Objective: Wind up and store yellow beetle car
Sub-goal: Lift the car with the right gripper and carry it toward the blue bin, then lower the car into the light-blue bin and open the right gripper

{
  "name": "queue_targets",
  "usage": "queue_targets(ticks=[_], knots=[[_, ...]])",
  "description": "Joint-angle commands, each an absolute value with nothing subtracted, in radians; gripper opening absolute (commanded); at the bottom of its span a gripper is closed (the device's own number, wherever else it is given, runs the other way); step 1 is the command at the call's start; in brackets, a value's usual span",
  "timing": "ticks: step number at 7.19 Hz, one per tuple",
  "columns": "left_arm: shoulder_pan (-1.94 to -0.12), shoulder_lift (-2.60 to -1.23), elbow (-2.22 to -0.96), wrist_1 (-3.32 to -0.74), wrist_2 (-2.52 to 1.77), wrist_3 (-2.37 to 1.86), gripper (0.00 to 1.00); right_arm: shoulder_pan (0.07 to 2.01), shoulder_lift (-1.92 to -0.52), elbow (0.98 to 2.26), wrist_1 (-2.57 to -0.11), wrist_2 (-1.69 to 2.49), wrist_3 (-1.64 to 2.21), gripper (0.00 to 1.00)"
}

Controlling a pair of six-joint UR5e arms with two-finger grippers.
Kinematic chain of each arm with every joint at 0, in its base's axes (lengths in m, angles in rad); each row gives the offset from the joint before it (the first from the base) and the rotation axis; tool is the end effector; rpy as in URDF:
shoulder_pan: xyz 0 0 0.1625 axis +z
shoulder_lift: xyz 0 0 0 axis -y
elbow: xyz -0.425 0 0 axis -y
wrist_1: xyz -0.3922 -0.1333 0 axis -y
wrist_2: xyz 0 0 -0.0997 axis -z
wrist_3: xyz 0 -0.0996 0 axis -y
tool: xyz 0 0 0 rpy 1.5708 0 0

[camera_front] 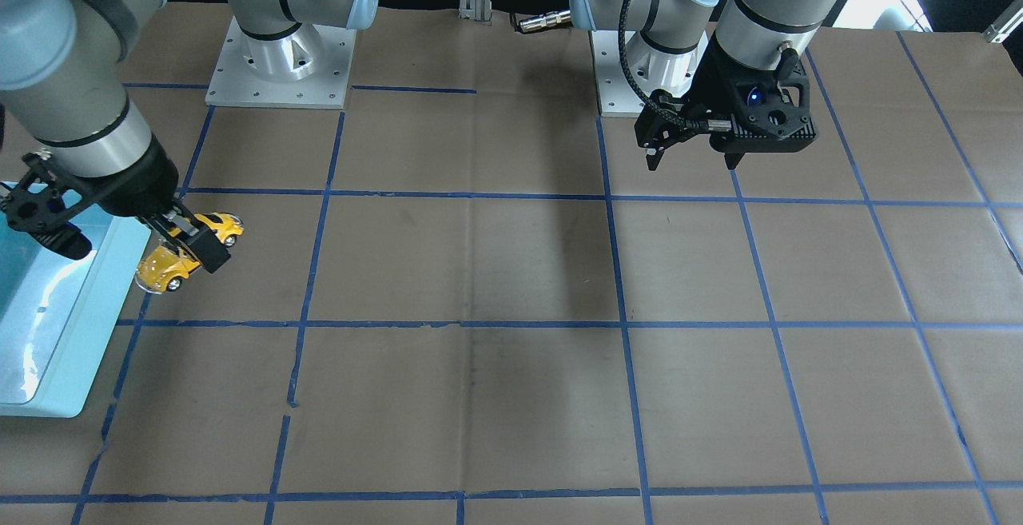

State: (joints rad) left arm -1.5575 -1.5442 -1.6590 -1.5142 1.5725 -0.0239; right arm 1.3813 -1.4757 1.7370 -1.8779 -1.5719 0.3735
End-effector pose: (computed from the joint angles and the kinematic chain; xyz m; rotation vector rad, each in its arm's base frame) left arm -0.1267 -0.4811 0.4631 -0.0584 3.1393 0.0078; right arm 0.0322 -0.5391 0.3893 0.8717 3.0142 -0.0717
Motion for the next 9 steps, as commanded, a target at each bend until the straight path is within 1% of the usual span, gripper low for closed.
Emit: queue_targets(ticks=[1, 4, 5, 7, 9], knots=[[-1.588, -1.590, -1.635, -1.503, 1.572, -0.060, 1.00, 1.205, -1.485, 1.766, -1.881, -1.572, 0.012, 0.50], [-1.606, -1.606, -1.617, -1.506, 1.572, -0.063, 1.00, 1.034, -1.476, 1.767, -1.884, -1.597, -0.367, 0.47], [-1.608, -1.606, -1.617, -1.506, 1.574, -0.061, 1.00, 0.997, -1.456, 1.761, -1.887, -1.629, -0.446, 0.42], [-1.608, -1.605, -1.617, -1.506, 1.575, -0.058, 1.00, 0.950, -1.392, 1.755, -1.899, -1.628, -0.520, 0.42], [-1.608, -1.606, -1.617, -1.506, 1.574, -0.058, 1.00, 0.948, -1.323, 1.740, -1.940, -1.628, -0.550, 0.40]])
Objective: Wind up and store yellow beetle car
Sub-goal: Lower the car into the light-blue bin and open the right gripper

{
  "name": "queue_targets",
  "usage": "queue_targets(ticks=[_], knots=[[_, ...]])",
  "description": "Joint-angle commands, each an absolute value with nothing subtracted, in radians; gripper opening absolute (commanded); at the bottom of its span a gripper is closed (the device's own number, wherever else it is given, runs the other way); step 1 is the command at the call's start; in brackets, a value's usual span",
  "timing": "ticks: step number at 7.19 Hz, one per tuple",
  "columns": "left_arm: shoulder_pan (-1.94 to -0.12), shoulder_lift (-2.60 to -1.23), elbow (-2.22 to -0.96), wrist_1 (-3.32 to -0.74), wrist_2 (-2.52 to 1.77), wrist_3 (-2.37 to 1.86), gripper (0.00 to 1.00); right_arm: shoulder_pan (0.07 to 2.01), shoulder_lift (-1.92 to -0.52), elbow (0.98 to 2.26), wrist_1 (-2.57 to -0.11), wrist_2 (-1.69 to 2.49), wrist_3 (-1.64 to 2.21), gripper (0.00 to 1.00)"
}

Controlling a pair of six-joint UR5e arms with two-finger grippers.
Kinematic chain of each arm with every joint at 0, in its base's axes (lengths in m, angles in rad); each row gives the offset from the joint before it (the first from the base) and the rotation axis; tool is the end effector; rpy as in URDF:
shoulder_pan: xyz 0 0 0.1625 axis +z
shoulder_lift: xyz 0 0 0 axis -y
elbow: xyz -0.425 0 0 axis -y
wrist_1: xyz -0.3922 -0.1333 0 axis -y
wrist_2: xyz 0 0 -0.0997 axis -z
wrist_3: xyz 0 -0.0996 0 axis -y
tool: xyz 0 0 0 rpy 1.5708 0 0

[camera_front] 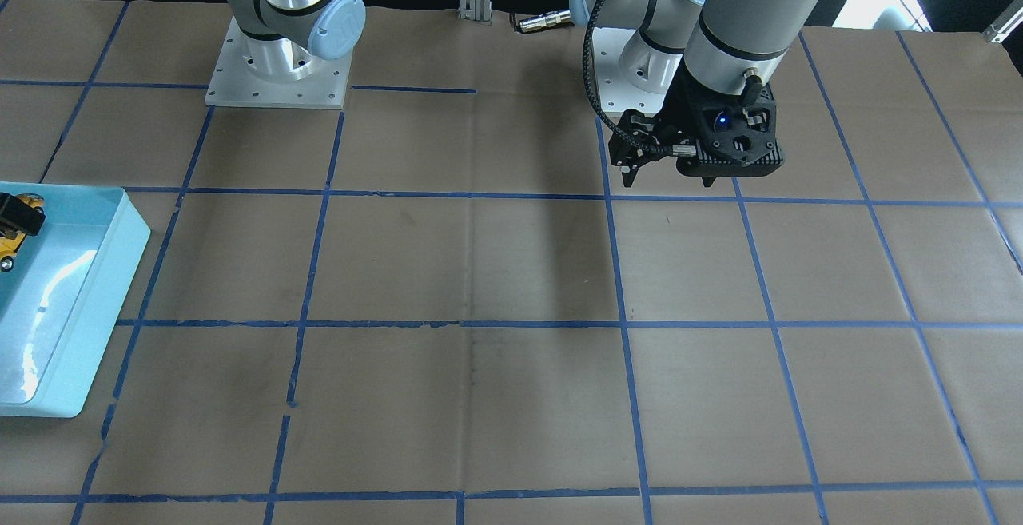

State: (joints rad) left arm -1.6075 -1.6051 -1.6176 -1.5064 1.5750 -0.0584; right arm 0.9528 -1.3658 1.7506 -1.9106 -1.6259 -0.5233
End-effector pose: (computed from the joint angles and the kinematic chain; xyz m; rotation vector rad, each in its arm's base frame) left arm -0.1513 -0.4983 0.4542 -0.0340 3.1363 0.0259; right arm -0.2117 -0.5184 0.3275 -0.1456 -3.1143 -0.1054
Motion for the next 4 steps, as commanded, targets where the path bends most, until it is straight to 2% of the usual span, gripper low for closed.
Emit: queue_targets(ticks=[1, 4], knots=[[-1.608, -1.606, -1.617, -1.506, 1.574, -0.058, 1.00, 0.943, -1.290, 1.729, -1.940, -1.629, -0.554, 0.38], [-1.608, -1.606, -1.626, -1.506, 1.574, -0.055, 1.00, 0.919, -1.235, 1.721, -1.967, -1.626, -0.555, 0.36]])
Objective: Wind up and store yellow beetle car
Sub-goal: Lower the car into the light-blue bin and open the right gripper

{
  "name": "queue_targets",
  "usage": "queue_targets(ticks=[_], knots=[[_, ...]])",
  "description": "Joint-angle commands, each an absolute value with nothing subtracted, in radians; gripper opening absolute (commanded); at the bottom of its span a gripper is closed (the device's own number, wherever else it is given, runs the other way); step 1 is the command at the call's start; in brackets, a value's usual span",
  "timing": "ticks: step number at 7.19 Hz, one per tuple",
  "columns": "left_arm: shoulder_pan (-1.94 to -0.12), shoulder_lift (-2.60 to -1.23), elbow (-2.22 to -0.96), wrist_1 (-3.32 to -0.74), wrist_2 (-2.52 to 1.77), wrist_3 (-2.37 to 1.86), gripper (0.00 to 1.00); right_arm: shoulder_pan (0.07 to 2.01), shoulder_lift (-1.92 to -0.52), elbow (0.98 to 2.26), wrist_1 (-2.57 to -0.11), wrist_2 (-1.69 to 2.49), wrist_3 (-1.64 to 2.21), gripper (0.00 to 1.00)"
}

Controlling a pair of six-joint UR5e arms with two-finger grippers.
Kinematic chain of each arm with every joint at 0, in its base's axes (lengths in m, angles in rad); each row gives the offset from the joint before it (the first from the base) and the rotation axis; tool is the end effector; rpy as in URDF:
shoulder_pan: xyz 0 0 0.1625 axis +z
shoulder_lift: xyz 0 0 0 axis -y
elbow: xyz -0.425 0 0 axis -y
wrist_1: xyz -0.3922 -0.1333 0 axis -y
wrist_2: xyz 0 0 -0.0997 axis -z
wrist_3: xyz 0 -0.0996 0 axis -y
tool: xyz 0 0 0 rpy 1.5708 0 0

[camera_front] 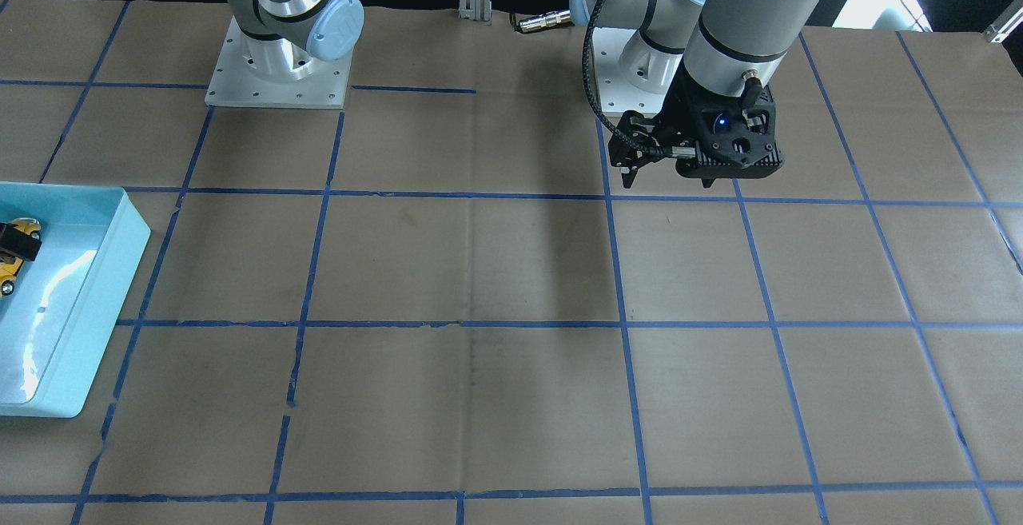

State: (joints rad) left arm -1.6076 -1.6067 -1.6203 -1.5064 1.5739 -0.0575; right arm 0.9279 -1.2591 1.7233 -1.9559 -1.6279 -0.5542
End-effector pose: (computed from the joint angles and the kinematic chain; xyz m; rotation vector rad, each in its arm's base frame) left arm -0.1514 -0.4984 0.4521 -0.0324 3.1372 0.0327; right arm -0.2411 -0.5348 0.2844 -0.1355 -3.1323 -0.1529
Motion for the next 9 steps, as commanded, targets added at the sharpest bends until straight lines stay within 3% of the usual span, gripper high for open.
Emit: queue_targets(ticks=[1, 6, 7, 8, 9], knots=[[-1.608, -1.609, -1.629, -1.505, 1.574, -0.057, 1.00, 0.919, -1.209, 1.721, -2.015, -1.626, -0.555, 0.35], [-1.608, -1.594, -1.635, -1.503, 1.574, -0.051, 1.00, 0.917, -1.120, 1.736, -2.077, -1.628, -0.555, 0.35], [-1.608, -1.597, -1.632, -1.503, 1.574, -0.043, 1.00, 0.917, -1.106, 1.735, -2.079, -1.629, -0.554, 0.39], [-1.608, -1.594, -1.637, -1.503, 1.574, -0.044, 1.00, 0.917, -1.100, 1.735, -2.080, -1.629, -0.554, 0.54], [-1.608, -1.589, -1.634, -1.503, 1.574, -0.041, 1.00, 0.917, -1.100, 1.735, -2.080, -1.629, -0.554, 0.89]])
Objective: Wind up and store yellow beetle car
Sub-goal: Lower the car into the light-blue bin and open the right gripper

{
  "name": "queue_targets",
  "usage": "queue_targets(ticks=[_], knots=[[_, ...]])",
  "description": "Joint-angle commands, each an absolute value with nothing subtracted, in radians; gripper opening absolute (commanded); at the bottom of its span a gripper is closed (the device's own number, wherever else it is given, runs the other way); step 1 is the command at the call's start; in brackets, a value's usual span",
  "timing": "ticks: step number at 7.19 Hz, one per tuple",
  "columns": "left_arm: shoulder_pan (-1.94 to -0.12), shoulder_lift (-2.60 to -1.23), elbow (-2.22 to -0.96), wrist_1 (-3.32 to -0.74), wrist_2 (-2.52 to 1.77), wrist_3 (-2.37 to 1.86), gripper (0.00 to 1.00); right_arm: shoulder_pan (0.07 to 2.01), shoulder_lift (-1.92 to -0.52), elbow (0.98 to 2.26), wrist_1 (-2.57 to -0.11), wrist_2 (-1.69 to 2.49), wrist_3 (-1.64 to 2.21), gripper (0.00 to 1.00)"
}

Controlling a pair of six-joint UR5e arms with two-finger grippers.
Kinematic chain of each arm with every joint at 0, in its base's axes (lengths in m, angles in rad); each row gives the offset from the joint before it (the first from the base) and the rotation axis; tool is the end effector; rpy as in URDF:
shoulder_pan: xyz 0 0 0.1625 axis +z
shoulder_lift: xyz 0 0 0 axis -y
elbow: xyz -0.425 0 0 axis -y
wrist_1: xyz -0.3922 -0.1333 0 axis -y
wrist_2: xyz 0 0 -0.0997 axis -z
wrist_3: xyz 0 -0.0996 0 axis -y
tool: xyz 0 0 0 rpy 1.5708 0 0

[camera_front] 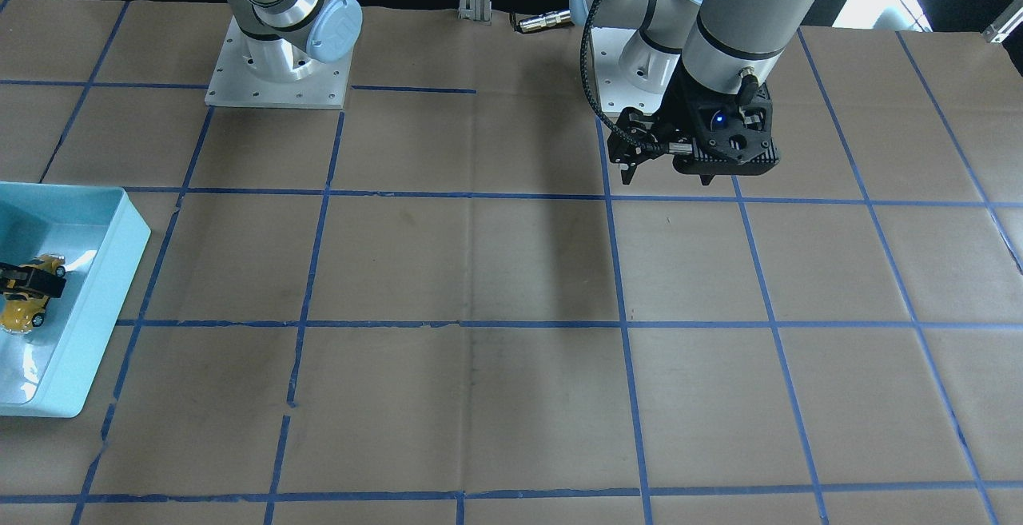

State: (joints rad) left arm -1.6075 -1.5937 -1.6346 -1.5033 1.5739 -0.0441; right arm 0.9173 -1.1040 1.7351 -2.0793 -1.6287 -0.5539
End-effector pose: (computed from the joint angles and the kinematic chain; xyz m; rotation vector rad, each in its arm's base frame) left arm -0.1512 -0.4930 0.4519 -0.0116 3.1376 0.0299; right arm -0.2603 -0.5497 0.1997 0.1494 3.1091 0.2084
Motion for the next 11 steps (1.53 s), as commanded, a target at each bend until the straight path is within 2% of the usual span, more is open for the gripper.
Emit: queue_targets(ticks=[1, 4, 9, 11], knots=[[-1.608, -1.586, -1.640, -1.505, 1.574, -0.041, 1.00, 0.917, -1.100, 1.735, -2.080, -1.631, -0.554, 0.98], [-1.608, -1.579, -1.635, -1.505, 1.574, -0.038, 1.00, 0.917, -1.124, 1.718, -2.072, -1.643, -0.548, 0.99], [-1.608, -1.578, -1.638, -1.506, 1.577, -0.038, 1.00, 0.931, -1.394, 1.720, -2.059, -1.626, -0.514, 0.99], [-1.608, -1.569, -1.638, -1.506, 1.577, -0.038, 1.00, 1.033, -1.498, 1.709, -2.057, -1.618, -0.384, 0.99]])
